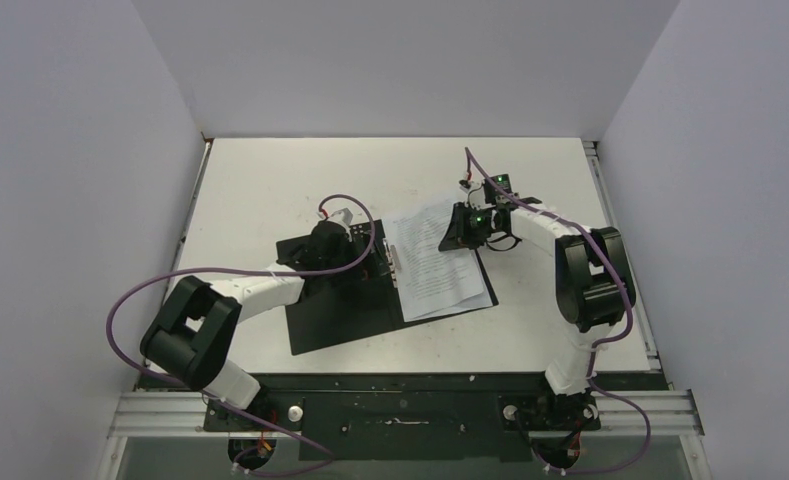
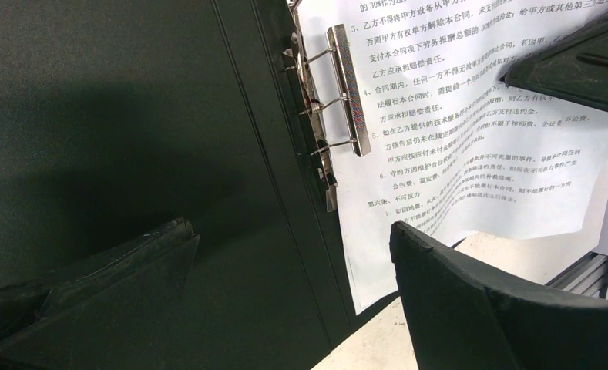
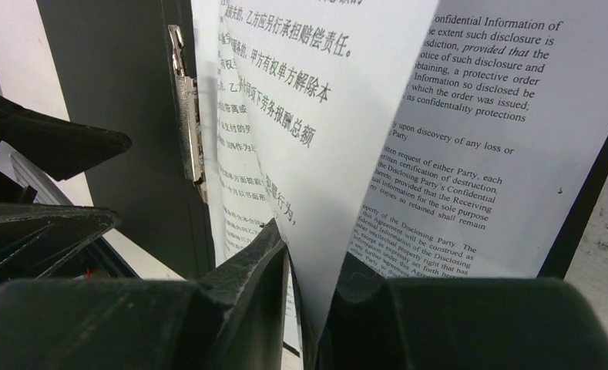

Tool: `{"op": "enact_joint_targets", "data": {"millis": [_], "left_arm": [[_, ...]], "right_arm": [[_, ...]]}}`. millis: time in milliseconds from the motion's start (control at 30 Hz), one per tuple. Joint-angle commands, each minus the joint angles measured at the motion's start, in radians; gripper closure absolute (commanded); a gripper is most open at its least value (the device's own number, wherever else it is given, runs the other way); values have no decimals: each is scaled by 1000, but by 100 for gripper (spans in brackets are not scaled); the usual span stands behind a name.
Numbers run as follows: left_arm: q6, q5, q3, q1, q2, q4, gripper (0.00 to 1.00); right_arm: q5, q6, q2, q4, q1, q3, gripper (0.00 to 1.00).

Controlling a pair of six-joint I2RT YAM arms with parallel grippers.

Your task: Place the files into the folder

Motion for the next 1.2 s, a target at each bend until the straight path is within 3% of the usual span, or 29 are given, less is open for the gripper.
{"op": "enact_joint_targets", "data": {"millis": [0,133,400,1167], "left_arm": [[15,11,20,8,6,51,3],[14,13,21,8,10,51,3],[18,8,20,8,9,45,3],[20,5,15,8,0,42,3]], "right_arm": [[-4,-18,26,29,9,17,82],[12,-30,22,15,8,26,67],[82,-57,7,-36,4,32,53],[264,-86,-17,-97,0,56,32]]}}
